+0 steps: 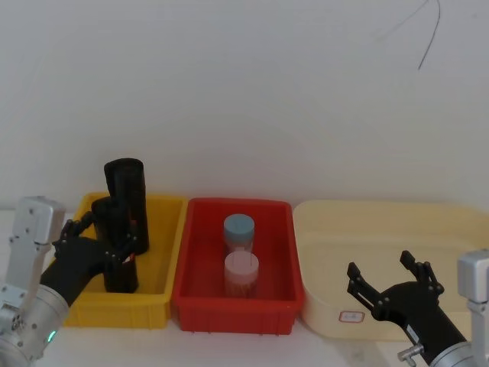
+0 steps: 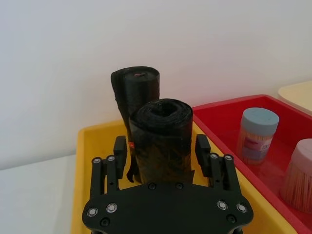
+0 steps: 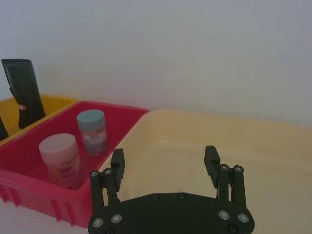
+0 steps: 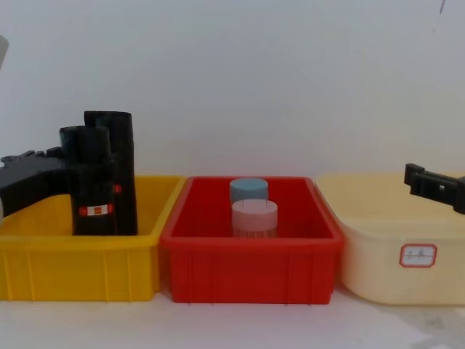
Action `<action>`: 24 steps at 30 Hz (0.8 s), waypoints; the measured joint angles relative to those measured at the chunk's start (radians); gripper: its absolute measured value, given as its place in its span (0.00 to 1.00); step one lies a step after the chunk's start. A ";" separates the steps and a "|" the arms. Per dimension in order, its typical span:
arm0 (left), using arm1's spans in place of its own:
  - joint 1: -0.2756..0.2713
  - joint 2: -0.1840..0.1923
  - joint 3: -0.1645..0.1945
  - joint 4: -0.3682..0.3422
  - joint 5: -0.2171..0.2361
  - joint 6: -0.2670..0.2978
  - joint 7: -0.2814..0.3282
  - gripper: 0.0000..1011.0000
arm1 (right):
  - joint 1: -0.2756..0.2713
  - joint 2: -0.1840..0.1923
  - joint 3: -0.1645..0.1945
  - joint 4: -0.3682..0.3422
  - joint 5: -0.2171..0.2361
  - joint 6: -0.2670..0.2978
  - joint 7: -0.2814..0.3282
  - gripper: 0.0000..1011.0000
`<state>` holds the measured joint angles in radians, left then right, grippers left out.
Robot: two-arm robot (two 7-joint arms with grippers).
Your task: Pick up the garbage bag with the one hand and transfer it to the other hand.
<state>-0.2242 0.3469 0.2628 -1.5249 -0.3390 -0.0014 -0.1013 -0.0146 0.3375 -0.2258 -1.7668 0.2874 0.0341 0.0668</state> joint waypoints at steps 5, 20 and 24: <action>-0.020 -0.011 0.004 0.020 0.000 -0.003 -0.018 0.76 | 0.000 0.000 0.000 0.000 0.000 0.000 0.000 0.99; -0.040 -0.034 0.001 0.032 -0.002 -0.011 -0.046 0.51 | 0.000 0.000 0.000 0.000 0.000 0.000 0.000 0.99; -0.040 -0.036 -0.003 0.025 -0.002 -0.011 -0.050 0.49 | 0.000 0.000 0.000 0.000 0.000 0.000 0.000 0.99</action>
<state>-0.2644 0.3107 0.2598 -1.4996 -0.3413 -0.0129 -0.1514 -0.0146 0.3375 -0.2258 -1.7668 0.2874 0.0341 0.0668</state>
